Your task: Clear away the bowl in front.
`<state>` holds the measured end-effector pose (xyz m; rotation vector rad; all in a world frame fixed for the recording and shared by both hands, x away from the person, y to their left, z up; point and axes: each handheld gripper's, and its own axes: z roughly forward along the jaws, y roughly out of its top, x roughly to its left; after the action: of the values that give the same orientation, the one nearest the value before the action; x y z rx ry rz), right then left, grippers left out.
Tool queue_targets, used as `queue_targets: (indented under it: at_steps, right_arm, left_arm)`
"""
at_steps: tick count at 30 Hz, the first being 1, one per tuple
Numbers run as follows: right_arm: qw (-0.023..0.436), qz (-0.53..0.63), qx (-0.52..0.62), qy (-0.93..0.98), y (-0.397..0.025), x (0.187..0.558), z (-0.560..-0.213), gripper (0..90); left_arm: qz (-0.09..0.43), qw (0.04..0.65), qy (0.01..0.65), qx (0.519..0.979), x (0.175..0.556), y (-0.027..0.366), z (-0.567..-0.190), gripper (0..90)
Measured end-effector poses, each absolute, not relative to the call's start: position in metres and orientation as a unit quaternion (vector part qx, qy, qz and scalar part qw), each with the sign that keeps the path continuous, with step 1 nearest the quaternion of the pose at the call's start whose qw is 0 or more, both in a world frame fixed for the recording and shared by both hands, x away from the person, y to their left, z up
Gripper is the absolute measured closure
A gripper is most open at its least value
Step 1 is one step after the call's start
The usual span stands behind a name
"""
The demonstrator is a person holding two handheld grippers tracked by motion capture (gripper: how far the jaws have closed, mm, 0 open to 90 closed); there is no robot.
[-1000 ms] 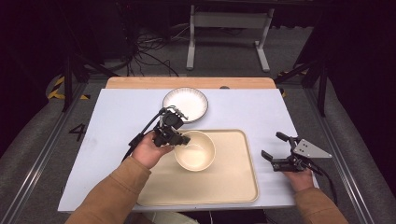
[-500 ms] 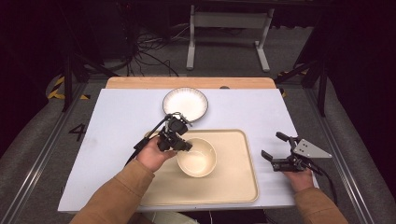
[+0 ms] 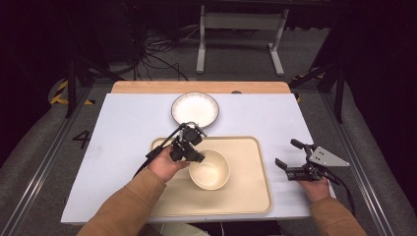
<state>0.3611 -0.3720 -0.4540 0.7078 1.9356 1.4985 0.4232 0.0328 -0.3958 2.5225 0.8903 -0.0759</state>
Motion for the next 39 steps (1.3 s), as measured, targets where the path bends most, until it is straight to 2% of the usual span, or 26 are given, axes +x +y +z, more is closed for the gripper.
queue_targets:
  at_steps: [22,27,32,35,39]
  right_arm:
    - [0.292,0.562,0.267,0.726,-0.372,0.361,-0.454,5.5]
    - [0.292,0.562,0.267,0.727,-0.372,0.361,-0.454,5.5]
    - [0.292,0.562,0.266,0.727,-0.372,0.361,-0.454,5.6]
    - [0.292,0.562,0.266,0.727,-0.372,0.361,-0.454,5.5]
    - [0.291,0.562,0.267,0.727,-0.372,0.361,-0.454,5.5]
  left_arm:
    - [-0.047,0.219,0.321,0.920,0.429,0.037,-0.404,82.5]
    - [-0.037,0.212,0.326,0.920,0.429,0.037,-0.405,81.7]
    - [-0.033,0.228,0.331,0.915,0.431,0.041,-0.401,76.3]
    - [-0.035,0.246,0.329,0.911,0.432,0.045,-0.397,67.0]
    - [-0.037,0.261,0.329,0.907,0.431,0.048,-0.393,59.8]
